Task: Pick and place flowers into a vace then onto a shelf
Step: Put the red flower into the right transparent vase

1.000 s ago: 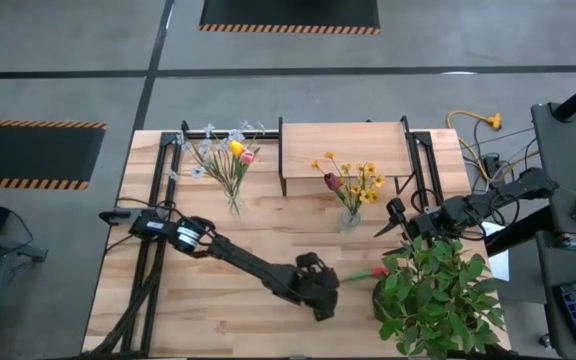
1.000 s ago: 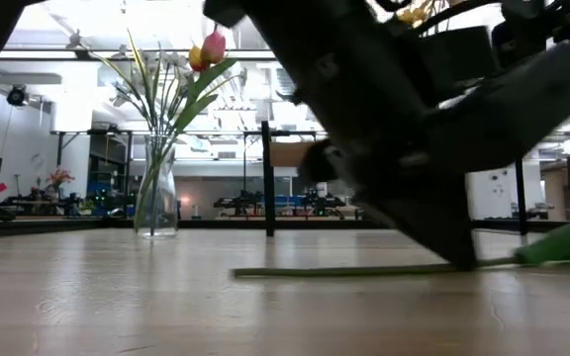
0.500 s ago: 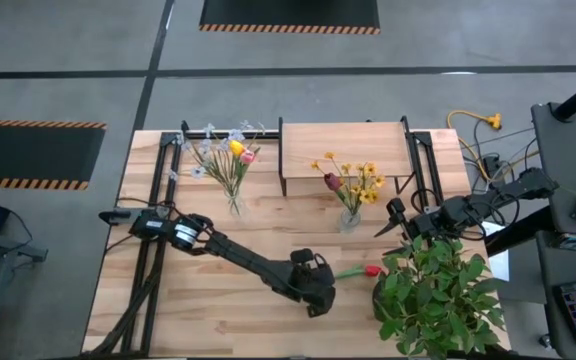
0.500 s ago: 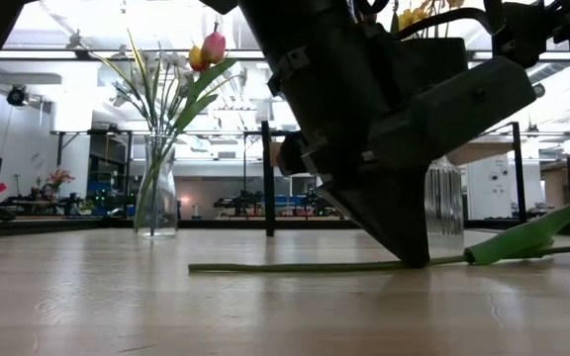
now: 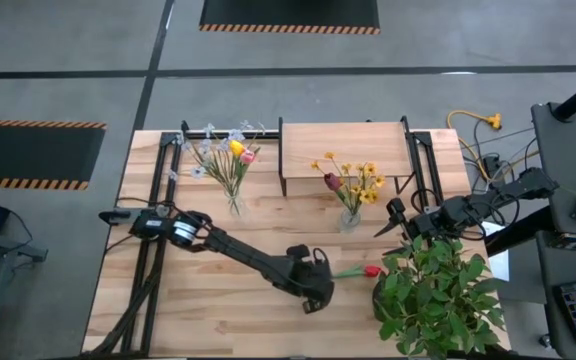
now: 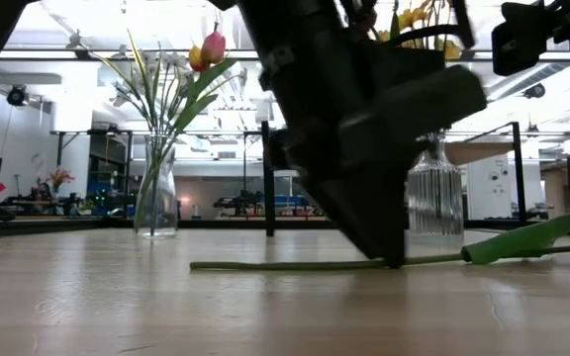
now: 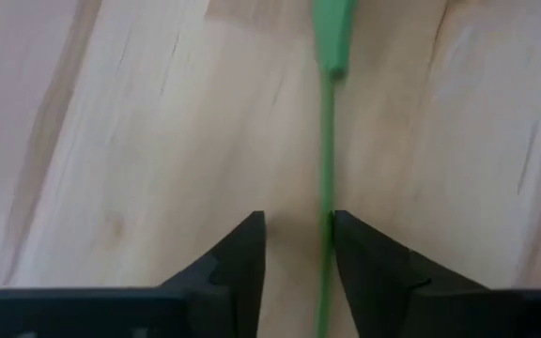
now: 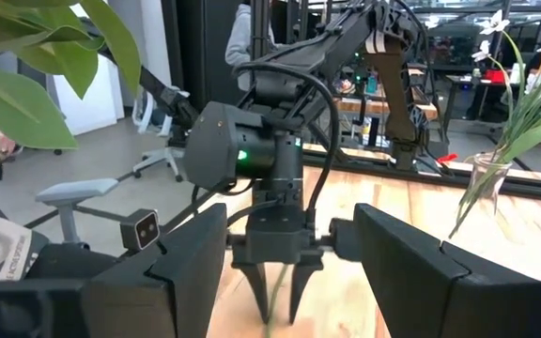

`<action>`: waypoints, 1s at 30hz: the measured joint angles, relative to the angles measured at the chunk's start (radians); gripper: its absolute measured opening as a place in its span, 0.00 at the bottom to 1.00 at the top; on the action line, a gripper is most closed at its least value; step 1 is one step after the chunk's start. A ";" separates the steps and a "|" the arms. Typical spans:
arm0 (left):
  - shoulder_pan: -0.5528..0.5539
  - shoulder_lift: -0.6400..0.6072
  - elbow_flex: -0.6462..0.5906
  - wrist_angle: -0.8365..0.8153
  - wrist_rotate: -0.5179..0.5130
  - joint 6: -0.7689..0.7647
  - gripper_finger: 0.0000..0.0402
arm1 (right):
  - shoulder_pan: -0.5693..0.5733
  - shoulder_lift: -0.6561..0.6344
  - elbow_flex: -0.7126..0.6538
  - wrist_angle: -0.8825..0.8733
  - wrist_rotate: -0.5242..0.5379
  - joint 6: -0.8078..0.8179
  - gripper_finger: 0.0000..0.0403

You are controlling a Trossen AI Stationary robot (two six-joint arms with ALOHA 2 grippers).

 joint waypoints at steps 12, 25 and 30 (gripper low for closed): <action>0.010 -0.009 -0.027 -0.074 0.095 0.006 0.19 | 0.000 0.000 -0.001 0.000 0.000 -0.001 0.56; 0.008 -0.146 -0.116 -0.127 0.114 0.188 0.00 | 0.000 0.000 -0.002 0.002 0.000 0.000 0.56; 0.008 -0.315 -0.319 0.008 0.055 0.167 0.00 | 0.000 -0.001 -0.002 0.004 0.000 0.000 0.56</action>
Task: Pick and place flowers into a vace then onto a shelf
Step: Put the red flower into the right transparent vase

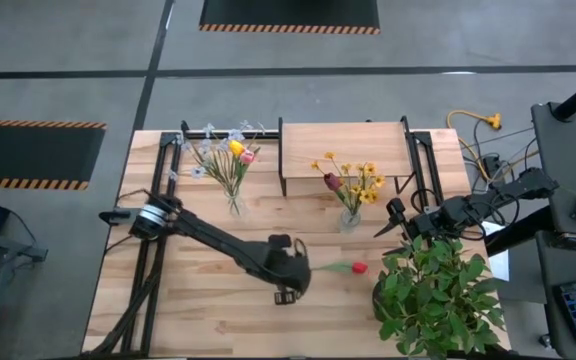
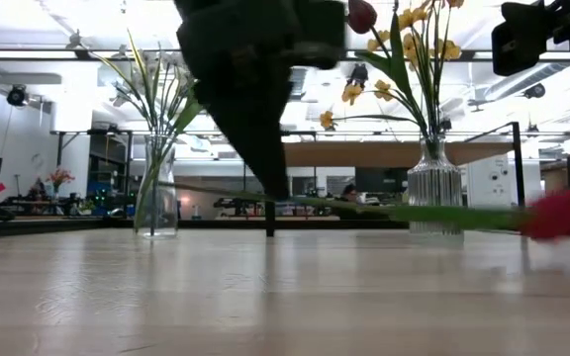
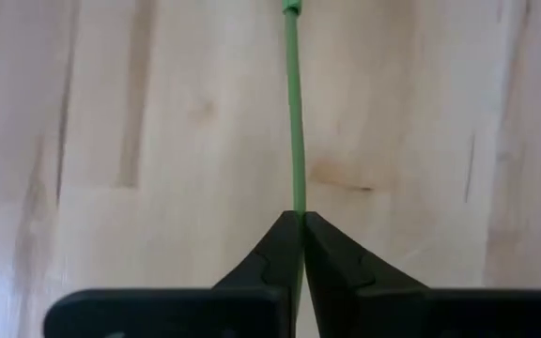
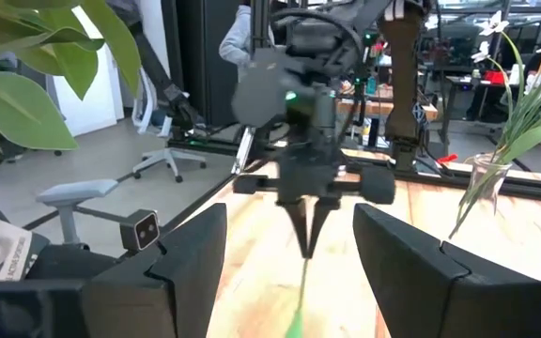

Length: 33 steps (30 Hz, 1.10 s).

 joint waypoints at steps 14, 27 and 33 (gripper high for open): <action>-0.035 -0.528 -0.891 1.194 -0.020 0.054 0.00 | 0.000 0.000 0.000 0.021 0.000 0.000 0.56; -0.033 -0.536 -0.989 1.425 -0.068 0.313 0.00 | 0.000 0.016 0.000 0.157 0.001 0.000 0.56; -0.032 -0.536 -0.927 1.294 -0.067 0.255 0.01 | 0.000 0.040 0.000 0.159 0.001 0.000 0.56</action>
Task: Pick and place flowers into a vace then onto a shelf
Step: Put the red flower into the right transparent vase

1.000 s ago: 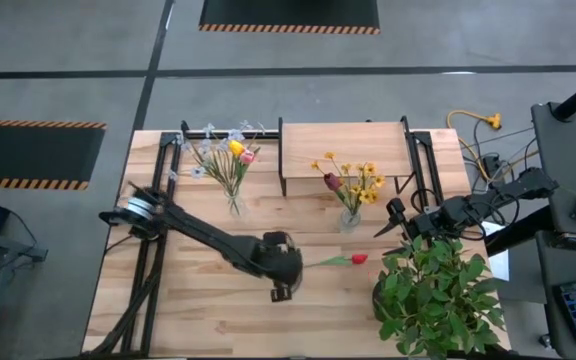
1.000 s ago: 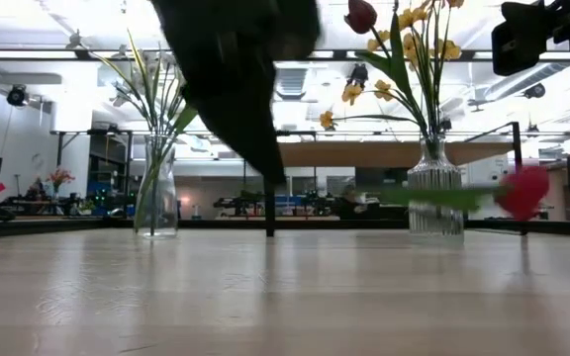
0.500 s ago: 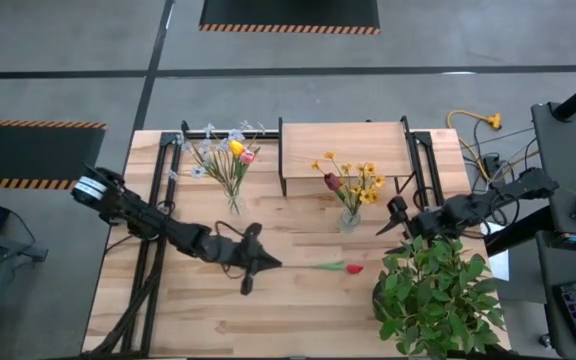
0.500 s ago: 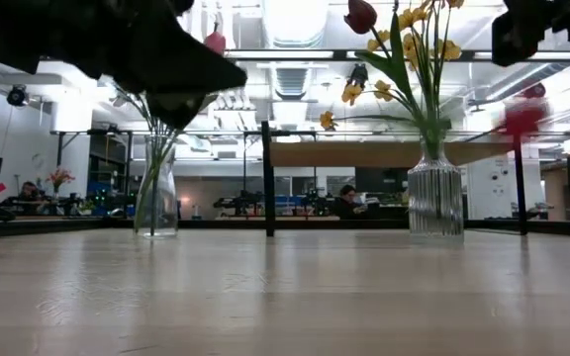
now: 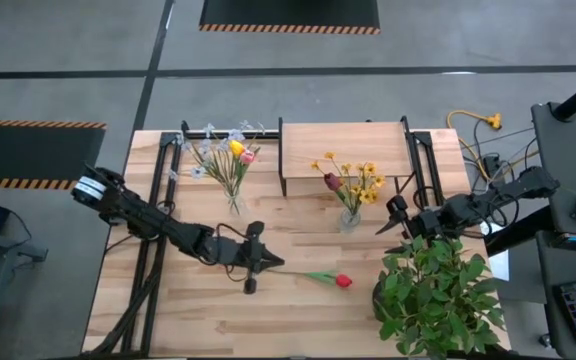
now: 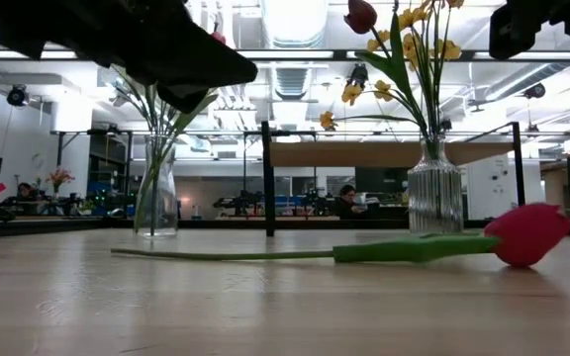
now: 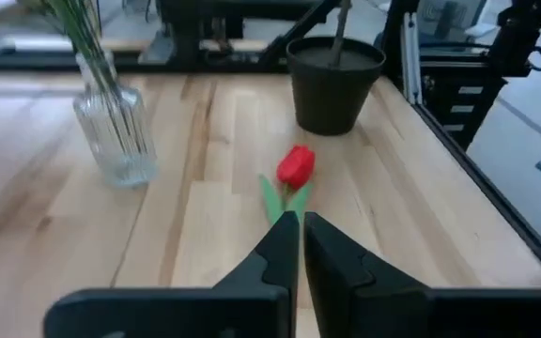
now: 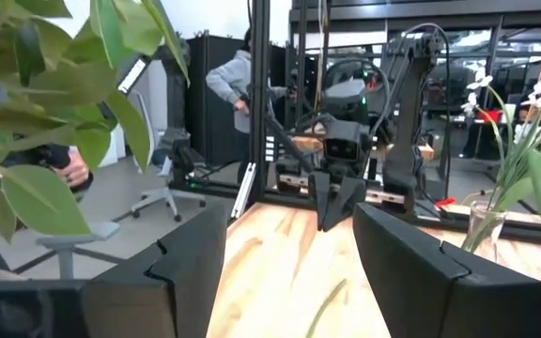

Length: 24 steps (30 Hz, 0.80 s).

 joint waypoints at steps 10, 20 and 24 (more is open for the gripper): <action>0.006 0.142 0.290 -0.429 0.014 -0.028 0.41 | 0.000 0.033 0.000 0.000 0.000 -0.003 0.56; 0.021 0.459 0.674 -0.862 0.014 0.015 0.55 | 0.000 0.032 0.000 -0.007 0.000 0.001 0.56; 0.034 0.565 0.797 -1.011 0.025 0.014 0.53 | 0.000 0.032 0.000 -0.009 0.000 0.001 0.56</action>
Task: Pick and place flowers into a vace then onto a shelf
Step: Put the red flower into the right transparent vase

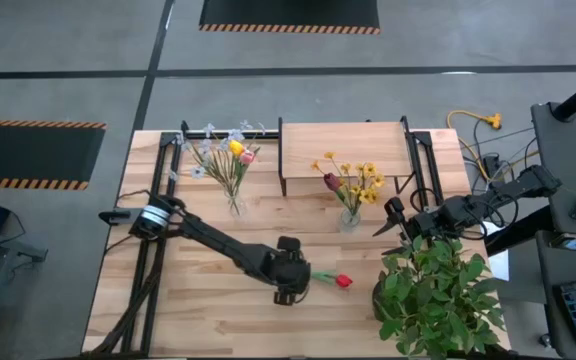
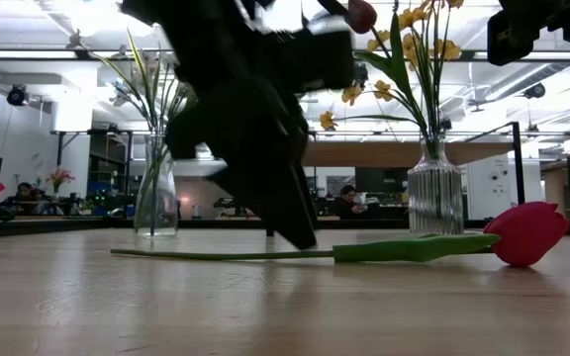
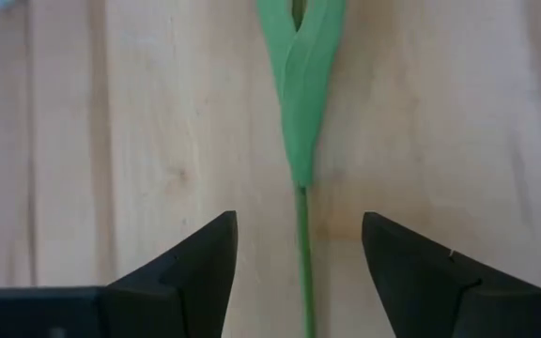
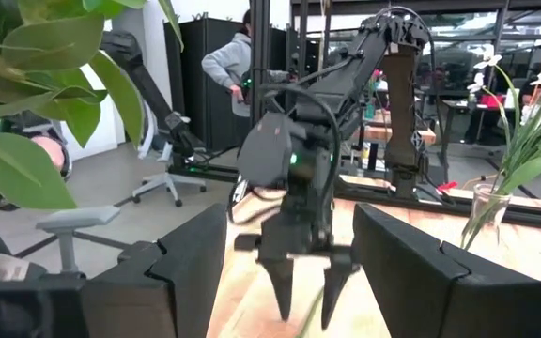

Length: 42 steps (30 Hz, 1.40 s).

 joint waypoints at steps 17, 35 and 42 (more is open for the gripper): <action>0.118 0.123 0.090 -0.069 0.309 0.011 0.03 | 0.000 0.000 0.000 -0.001 -0.001 0.000 0.56; 0.120 -0.085 -0.080 0.119 0.315 0.126 0.00 | 0.000 -0.002 0.000 0.009 -0.002 0.023 0.56; 0.120 -0.297 -0.414 0.695 0.313 0.126 0.00 | 0.000 -0.002 0.000 0.015 -0.003 0.010 0.56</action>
